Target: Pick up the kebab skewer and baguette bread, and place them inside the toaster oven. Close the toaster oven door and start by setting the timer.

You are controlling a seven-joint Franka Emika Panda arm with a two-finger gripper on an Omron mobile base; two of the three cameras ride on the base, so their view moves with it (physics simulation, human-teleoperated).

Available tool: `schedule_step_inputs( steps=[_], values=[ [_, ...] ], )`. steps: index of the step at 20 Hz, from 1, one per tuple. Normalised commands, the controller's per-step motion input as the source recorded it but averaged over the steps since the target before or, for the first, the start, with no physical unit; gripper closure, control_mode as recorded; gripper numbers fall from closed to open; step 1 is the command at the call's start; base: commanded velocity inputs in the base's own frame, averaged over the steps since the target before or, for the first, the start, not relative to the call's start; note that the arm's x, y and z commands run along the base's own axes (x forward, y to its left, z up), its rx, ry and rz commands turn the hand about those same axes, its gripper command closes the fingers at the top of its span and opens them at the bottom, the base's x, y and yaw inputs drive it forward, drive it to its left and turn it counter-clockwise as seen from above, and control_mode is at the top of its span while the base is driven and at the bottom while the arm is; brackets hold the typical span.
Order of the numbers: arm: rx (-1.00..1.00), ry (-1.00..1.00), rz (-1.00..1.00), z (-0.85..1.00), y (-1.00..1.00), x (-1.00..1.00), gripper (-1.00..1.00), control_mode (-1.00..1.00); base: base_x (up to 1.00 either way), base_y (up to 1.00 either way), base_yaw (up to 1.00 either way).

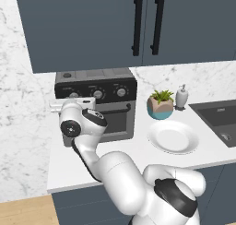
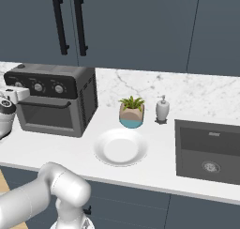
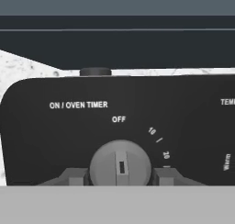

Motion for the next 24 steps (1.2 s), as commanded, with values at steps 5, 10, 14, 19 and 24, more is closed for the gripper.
schedule_step_inputs(
  steps=[5, 10, 14, 19, 24],
  values=[
    [0.0, 0.0, 0.0, 0.0, 0.0, 0.0, 1.0, -1.0, 0.0, 0.0, 0.0],
    [0.0, 0.0, 0.0, 0.0, 0.0, 0.0, 1.0, -1.0, 0.0, 0.0, 0.0],
    [0.02, -0.01, 0.0, 0.0, 0.0, 0.0, 1.0, -1.0, 0.0, 0.0, 0.0],
    [0.14, -0.05, 0.0, 0.0, 0.0, 0.0, 1.0, -1.0, 0.0, 0.0, 0.0],
    [0.18, -0.04, 0.0, 0.0, 0.0, 0.0, 1.0, -1.0, 0.0, 0.0, 0.0]
  ],
)
